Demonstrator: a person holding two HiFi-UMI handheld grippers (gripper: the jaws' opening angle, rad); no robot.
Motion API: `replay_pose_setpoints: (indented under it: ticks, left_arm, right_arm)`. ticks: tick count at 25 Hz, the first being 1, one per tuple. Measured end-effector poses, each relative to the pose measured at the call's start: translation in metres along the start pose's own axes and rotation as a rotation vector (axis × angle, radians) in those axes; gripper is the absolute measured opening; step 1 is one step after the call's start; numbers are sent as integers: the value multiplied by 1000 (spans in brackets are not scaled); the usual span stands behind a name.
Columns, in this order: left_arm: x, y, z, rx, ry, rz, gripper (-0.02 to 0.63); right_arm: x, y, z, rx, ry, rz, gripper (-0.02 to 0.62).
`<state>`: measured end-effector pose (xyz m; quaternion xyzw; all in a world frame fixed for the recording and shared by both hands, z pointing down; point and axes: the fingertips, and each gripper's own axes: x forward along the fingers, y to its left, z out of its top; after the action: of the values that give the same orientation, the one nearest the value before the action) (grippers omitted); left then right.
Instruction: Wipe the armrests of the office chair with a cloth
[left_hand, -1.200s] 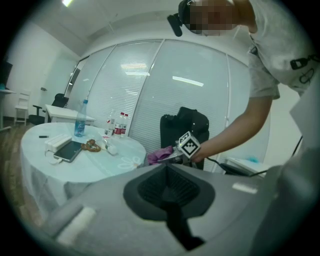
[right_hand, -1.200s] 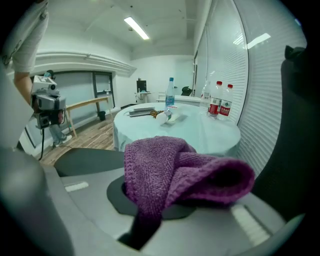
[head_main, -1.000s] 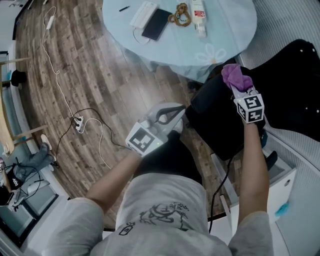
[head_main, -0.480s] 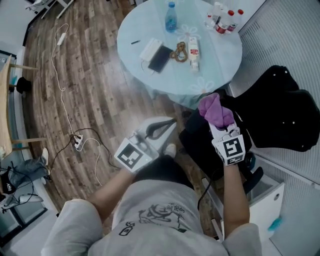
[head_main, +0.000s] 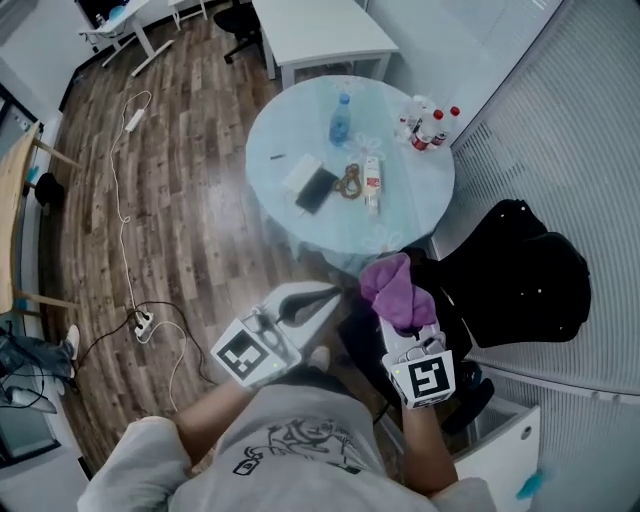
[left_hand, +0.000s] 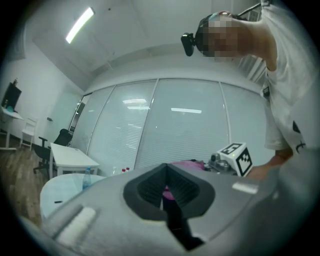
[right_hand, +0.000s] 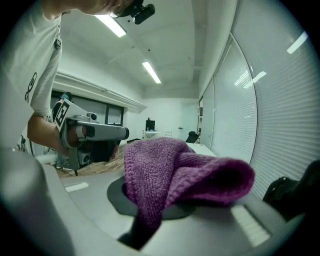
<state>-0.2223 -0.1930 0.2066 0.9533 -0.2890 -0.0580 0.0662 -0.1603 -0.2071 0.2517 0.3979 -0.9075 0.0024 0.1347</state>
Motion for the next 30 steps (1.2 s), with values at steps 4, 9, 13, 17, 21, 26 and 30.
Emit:
replay_pose_setpoints:
  ticks: [4,9,13,17,21,26,30]
  left_arm:
    - [-10,-15,44,-5,-79,7,0]
    - [-23,-34,82,20,-87,-12,0]
    - [-30,-45,100,52,-84,-12,0]
    - [-39,-50,112,72,-109,13,1]
    - [-46,-57,118,75,-113,11,0]
    - [-51,-66,122,98,-100,-19,0]
    - [-54,-67,129,108,-110,-13,0]
  right_arm:
    - [-19,16,50,9,-88,-11,38]
    - [-36,44,90,56,-120,18,38]
    - [-47,60,122,86,-192,24,38]
    - [-56,73,141,74,-214,44,38]
    - [-62,76,151,84,-232,38,38]
    - [-66,82,155,70,-239,37,37]
    - [-65,87,160,58,-240,45,37]
